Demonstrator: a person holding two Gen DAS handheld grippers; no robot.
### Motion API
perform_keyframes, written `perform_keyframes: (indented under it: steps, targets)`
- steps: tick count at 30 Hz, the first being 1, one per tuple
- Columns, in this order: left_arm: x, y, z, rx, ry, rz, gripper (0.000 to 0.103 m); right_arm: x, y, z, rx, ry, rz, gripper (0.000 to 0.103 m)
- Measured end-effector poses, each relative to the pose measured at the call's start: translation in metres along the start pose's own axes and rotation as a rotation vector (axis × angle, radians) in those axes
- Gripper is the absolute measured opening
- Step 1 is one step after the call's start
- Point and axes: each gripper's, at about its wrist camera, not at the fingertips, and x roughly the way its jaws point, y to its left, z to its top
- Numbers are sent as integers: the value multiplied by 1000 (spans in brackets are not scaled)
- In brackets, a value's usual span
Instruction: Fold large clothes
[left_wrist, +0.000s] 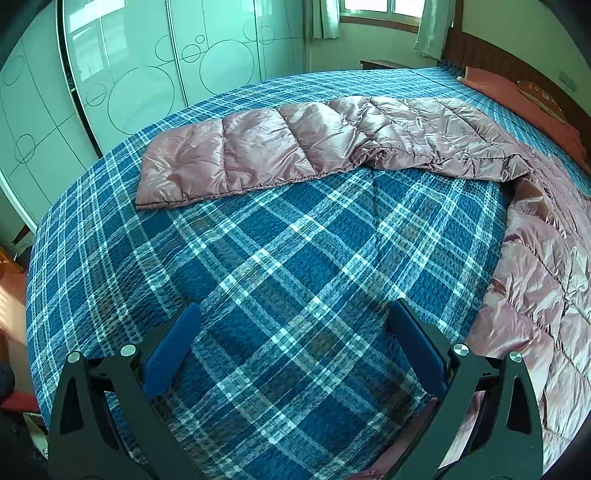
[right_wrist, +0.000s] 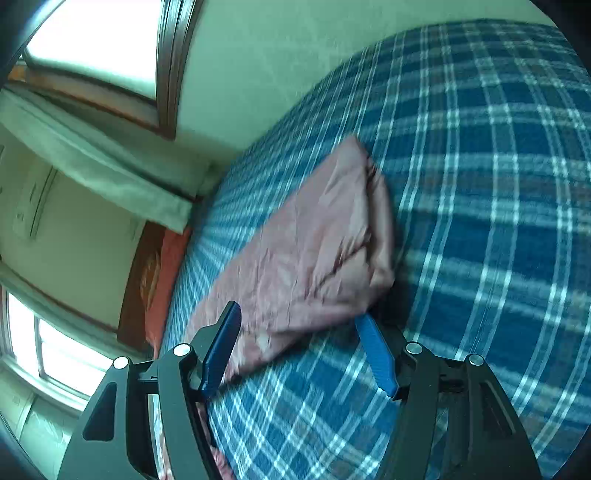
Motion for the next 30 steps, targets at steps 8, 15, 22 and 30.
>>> perform_keyframes:
  steps: [8, 15, 22, 30]
  targets:
    - [2, -9, 7, 58, 6, -12, 101, 16, 21, 24, -122, -23, -43, 31]
    - [6, -11, 2, 52, -10, -16, 101, 23, 98, 1, -327, 19, 8, 19]
    - [9, -6, 5, 61, 8, -49, 101, 48, 209, -81, -564, 126, 115, 19]
    - [13, -6, 9, 59, -11, -62, 101, 88, 300, -206, -751, 291, 222, 19]
